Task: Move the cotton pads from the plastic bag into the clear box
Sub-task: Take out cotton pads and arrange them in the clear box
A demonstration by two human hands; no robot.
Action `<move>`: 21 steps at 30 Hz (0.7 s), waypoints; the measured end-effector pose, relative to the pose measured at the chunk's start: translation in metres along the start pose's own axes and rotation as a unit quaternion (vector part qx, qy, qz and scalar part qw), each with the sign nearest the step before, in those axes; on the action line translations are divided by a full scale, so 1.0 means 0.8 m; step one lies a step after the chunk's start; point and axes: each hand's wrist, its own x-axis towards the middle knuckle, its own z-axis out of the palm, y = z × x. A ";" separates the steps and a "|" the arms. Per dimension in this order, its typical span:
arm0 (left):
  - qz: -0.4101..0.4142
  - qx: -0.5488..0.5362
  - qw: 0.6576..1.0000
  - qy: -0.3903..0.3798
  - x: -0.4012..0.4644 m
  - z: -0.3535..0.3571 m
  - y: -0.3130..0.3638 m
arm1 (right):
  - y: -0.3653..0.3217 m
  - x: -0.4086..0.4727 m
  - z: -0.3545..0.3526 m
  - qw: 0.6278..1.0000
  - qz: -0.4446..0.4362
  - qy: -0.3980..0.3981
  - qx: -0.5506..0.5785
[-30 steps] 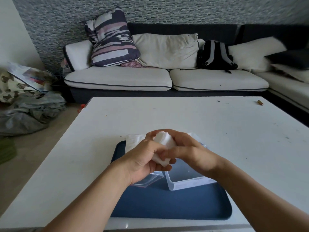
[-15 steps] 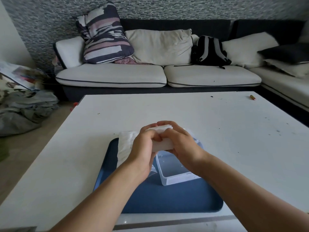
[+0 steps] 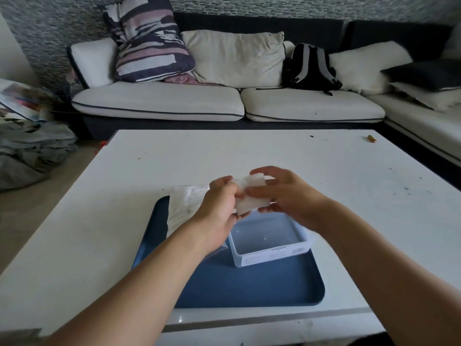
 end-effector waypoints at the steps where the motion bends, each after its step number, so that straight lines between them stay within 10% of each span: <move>1: 0.030 0.086 0.996 0.021 0.003 0.000 -0.001 | 0.002 0.005 -0.015 0.998 0.018 0.053 -0.032; 6: 0.242 0.543 0.803 -0.042 0.003 -0.024 -0.018 | 0.032 0.022 -0.066 0.921 0.137 0.183 -0.315; 10: 0.200 0.685 0.683 -0.155 -0.006 -0.027 -0.035 | 0.055 0.031 -0.046 0.865 0.107 0.174 -0.459; 21: 0.168 0.748 0.616 -0.181 -0.009 -0.036 -0.034 | 0.097 0.047 -0.042 0.831 0.039 0.225 -0.508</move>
